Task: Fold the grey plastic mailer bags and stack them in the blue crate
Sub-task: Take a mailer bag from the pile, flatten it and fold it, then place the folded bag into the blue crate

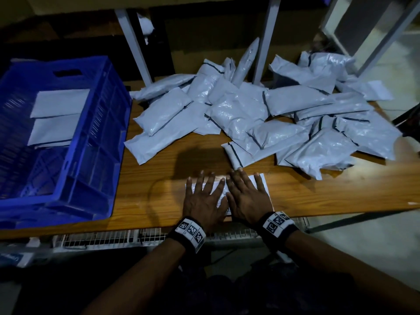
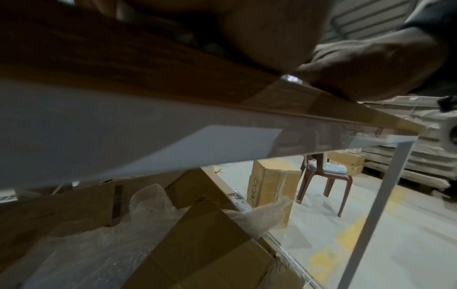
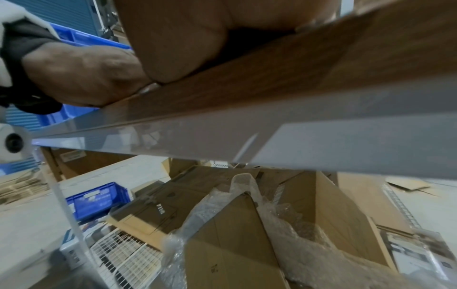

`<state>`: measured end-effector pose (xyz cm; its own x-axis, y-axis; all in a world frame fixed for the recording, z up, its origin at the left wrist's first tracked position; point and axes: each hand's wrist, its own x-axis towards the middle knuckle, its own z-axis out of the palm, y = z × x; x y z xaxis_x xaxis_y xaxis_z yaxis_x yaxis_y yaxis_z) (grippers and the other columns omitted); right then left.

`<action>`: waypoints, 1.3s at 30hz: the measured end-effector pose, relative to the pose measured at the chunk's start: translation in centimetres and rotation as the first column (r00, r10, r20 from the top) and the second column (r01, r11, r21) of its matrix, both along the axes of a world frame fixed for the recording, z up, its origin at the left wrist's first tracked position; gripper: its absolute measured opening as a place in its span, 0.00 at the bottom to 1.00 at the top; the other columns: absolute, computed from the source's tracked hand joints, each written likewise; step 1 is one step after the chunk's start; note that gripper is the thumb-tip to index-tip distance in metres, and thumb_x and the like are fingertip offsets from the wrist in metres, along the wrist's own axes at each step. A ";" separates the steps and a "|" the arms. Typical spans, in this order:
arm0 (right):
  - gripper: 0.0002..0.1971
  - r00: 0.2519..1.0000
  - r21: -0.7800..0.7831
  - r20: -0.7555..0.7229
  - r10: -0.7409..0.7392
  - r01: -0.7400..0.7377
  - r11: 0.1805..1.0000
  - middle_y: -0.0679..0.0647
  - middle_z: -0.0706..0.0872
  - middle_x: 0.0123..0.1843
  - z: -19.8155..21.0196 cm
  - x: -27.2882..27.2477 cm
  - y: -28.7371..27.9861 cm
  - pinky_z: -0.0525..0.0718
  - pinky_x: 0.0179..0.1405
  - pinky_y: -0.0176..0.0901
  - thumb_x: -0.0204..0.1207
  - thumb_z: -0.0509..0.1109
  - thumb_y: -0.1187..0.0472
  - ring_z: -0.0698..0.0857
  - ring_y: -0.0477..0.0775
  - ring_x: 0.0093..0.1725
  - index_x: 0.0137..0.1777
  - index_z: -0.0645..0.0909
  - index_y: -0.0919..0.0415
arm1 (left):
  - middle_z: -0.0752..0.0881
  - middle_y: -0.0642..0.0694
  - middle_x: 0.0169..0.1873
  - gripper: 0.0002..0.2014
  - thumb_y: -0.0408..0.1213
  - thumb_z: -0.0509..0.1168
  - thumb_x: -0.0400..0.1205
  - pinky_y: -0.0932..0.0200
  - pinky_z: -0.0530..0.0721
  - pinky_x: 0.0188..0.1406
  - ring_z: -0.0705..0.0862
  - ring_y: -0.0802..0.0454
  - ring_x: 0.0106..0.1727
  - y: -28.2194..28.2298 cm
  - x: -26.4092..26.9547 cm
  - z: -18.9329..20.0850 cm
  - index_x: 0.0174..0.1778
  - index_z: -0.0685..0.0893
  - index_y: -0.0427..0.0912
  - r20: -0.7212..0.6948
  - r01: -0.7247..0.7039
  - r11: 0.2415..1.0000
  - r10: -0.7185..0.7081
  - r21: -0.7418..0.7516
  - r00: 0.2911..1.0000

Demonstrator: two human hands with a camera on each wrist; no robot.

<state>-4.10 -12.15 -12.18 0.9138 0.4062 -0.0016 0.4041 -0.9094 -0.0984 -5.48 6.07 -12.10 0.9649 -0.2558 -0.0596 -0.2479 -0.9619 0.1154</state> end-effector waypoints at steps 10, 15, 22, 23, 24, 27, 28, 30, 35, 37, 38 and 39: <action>0.34 0.921 0.176 -0.080 -0.380 0.389 0.904 0.59 0.74 0.81 3.5 -1.4 -2.4 0.79 0.68 0.65 0.84 0.49 0.27 0.73 0.66 0.78 0.78 0.73 0.48 | 0.55 0.41 0.90 0.40 0.72 0.41 0.84 0.33 0.46 0.88 0.47 0.42 0.91 1.2 -1.6 3.3 0.88 0.63 0.53 -0.012 -0.235 0.965 0.235 -0.115 0.972; 0.39 0.751 0.308 -0.384 -0.537 0.653 0.692 0.66 0.78 0.72 3.5 -2.5 -4.4 0.79 0.66 0.60 0.77 0.71 0.34 0.78 0.71 0.71 0.80 0.72 0.60 | 0.61 0.41 0.88 0.48 0.78 0.52 0.78 0.42 0.58 0.87 0.56 0.42 0.89 2.8 -3.8 3.1 0.88 0.63 0.50 -0.133 -0.488 0.810 0.472 -0.324 0.871; 0.24 0.680 0.515 -0.619 -0.393 0.729 0.450 0.53 0.79 0.25 4.2 -1.1 -3.6 0.75 0.31 0.44 0.66 0.85 0.48 0.81 0.56 0.30 0.29 0.74 0.59 | 0.69 0.45 0.85 0.54 0.82 0.64 0.67 0.40 0.67 0.83 0.66 0.44 0.85 3.4 -4.8 3.8 0.84 0.70 0.51 -0.277 -0.552 0.644 0.483 -0.530 0.830; 0.23 0.661 0.537 -0.675 -0.328 0.745 0.396 0.55 0.79 0.24 4.4 -1.1 -3.5 0.76 0.31 0.43 0.65 0.86 0.49 0.81 0.55 0.29 0.28 0.75 0.59 | 0.70 0.44 0.84 0.51 0.77 0.68 0.70 0.40 0.68 0.83 0.66 0.44 0.85 3.6 -5.1 4.3 0.84 0.71 0.48 -0.258 -0.538 0.626 0.486 -0.564 0.835; 0.20 0.653 0.572 -0.717 -0.245 0.752 0.328 0.57 0.82 0.26 4.6 -1.0 -3.2 0.78 0.31 0.44 0.65 0.87 0.52 0.82 0.56 0.30 0.29 0.78 0.60 | 0.72 0.43 0.82 0.49 0.72 0.72 0.71 0.41 0.69 0.82 0.68 0.43 0.84 3.9 -5.3 4.9 0.83 0.73 0.46 -0.223 -0.521 0.615 0.496 -0.592 0.839; 0.09 0.653 0.622 -0.756 -0.045 0.737 0.265 0.58 0.93 0.41 6.3 -1.2 -1.8 0.87 0.35 0.46 0.71 0.85 0.65 0.91 0.58 0.39 0.46 0.88 0.64 | 0.75 0.43 0.79 0.43 0.60 0.78 0.73 0.46 0.70 0.81 0.70 0.45 0.82 5.4 -6.2 7.3 0.81 0.75 0.44 -0.143 -0.489 0.598 0.531 -0.635 0.835; 0.12 0.664 0.641 -0.748 -0.005 0.725 0.253 0.58 0.94 0.45 6.9 -1.0 -1.1 0.91 0.41 0.51 0.72 0.84 0.67 0.93 0.59 0.44 0.53 0.89 0.63 | 0.75 0.45 0.79 0.41 0.59 0.79 0.74 0.50 0.69 0.81 0.69 0.46 0.82 6.0 -6.5 8.3 0.81 0.75 0.46 -0.127 -0.486 0.595 0.542 -0.640 0.831; 0.14 0.691 0.682 -0.720 0.064 0.687 0.251 0.58 0.94 0.49 8.3 -0.6 0.5 0.93 0.49 0.57 0.74 0.83 0.66 0.94 0.60 0.48 0.59 0.88 0.62 | 0.76 0.47 0.77 0.41 0.62 0.78 0.74 0.54 0.69 0.78 0.70 0.49 0.80 7.7 -7.2 10.3 0.80 0.76 0.49 -0.067 -0.470 0.599 0.570 -0.648 0.819; 0.08 0.709 0.753 -0.658 0.252 0.621 0.218 0.53 0.93 0.43 13.8 0.5 6.5 0.89 0.35 0.48 0.78 0.78 0.68 0.90 0.51 0.39 0.55 0.87 0.60 | 0.77 0.50 0.77 0.41 0.67 0.74 0.74 0.49 0.74 0.78 0.72 0.52 0.79 13.7 -8.6 15.5 0.78 0.77 0.49 0.053 -0.397 0.568 0.617 -0.721 0.785; 0.11 0.741 0.793 -0.609 0.281 0.572 0.209 0.54 0.94 0.49 16.1 1.1 9.4 0.91 0.38 0.50 0.79 0.78 0.67 0.92 0.52 0.42 0.59 0.87 0.60 | 0.78 0.55 0.75 0.38 0.64 0.75 0.75 0.53 0.75 0.74 0.74 0.59 0.75 16.6 -9.1 17.8 0.78 0.77 0.50 0.087 -0.362 0.555 0.623 -0.749 0.777; 0.13 0.747 0.804 -0.594 0.298 0.560 0.201 0.56 0.94 0.53 17.2 1.2 11.0 0.92 0.43 0.54 0.79 0.78 0.67 0.93 0.54 0.47 0.62 0.87 0.59 | 0.78 0.57 0.74 0.37 0.63 0.75 0.76 0.56 0.76 0.72 0.75 0.61 0.73 18.2 -9.3 18.9 0.78 0.77 0.51 0.100 -0.343 0.546 0.626 -0.765 0.774; 0.14 0.748 0.810 -0.586 0.311 0.548 0.209 0.57 0.94 0.56 18.3 1.3 12.6 0.92 0.47 0.56 0.80 0.77 0.66 0.94 0.57 0.51 0.64 0.86 0.58 | 0.79 0.57 0.73 0.36 0.62 0.76 0.76 0.58 0.76 0.71 0.76 0.61 0.72 20.0 -9.4 19.9 0.77 0.77 0.51 0.116 -0.325 0.541 0.629 -0.776 0.769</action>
